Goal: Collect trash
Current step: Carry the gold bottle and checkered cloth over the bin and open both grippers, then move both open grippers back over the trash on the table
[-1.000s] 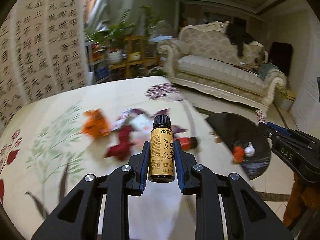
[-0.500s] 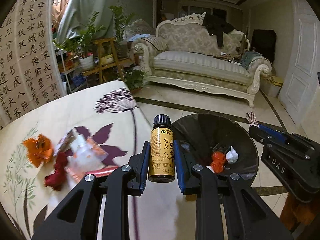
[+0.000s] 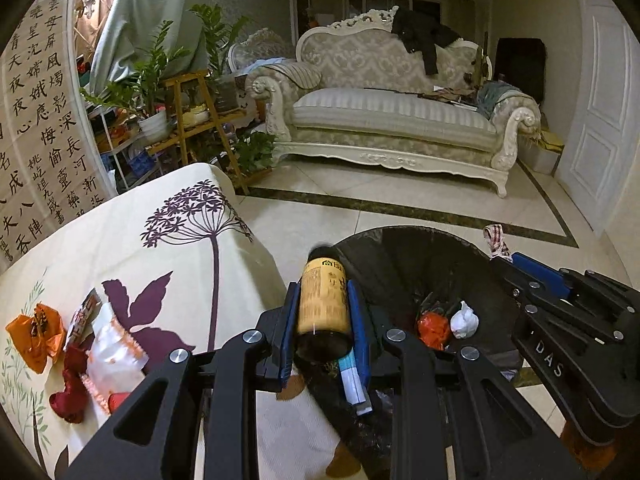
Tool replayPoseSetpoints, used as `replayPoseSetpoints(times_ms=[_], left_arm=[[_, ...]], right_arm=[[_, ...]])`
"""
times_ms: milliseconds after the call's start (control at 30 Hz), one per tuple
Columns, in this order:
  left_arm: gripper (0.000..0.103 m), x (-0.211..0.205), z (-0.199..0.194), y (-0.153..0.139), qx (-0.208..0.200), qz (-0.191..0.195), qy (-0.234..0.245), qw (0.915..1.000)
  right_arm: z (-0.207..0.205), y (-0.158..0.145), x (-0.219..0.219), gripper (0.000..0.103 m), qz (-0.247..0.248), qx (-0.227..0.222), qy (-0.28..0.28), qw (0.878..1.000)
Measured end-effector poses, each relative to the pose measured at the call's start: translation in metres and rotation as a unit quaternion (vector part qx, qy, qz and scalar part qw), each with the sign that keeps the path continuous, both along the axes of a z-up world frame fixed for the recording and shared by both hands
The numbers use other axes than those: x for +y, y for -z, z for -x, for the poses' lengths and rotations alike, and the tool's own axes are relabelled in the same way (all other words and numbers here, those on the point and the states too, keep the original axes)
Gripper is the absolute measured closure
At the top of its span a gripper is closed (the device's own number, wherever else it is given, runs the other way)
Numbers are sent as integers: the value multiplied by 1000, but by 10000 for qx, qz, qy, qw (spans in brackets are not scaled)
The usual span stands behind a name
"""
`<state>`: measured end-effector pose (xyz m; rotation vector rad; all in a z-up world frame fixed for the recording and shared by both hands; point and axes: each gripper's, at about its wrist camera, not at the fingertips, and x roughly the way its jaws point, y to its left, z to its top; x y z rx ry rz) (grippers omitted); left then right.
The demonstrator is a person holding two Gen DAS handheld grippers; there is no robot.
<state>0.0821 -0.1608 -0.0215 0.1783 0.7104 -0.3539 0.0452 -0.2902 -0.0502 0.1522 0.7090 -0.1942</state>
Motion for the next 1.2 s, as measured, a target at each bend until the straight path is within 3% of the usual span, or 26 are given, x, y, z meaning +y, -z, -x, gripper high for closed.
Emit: replayPoseSetpoints(times_ms=[100, 200, 400, 600, 833, 1200], left_arm=[[77, -3, -5, 3, 74, -15, -8, 10000], [60, -6, -7, 5, 121, -70, 29, 9999], [47, -7, -9, 6, 151, -73, -12, 9999], [31, 4, -7, 0, 71, 34, -156, 9998], [29, 37, 4, -9, 70, 133, -446, 9989], [28, 126, 32, -16, 98, 155, -1244, 9921]], right_arm=[[-3, 2, -3, 83, -33, 29, 16, 10000], [-3, 3, -6, 69, -78, 0, 69, 9999], [-3, 3, -13, 68, -128, 4, 157, 9998], [1, 2, -15, 57, -177, -2, 266, 9995], [4, -3, 1, 53, -229, -29, 139, 9996], [-6, -8, 64, 53, -221, 19, -567, 9981]])
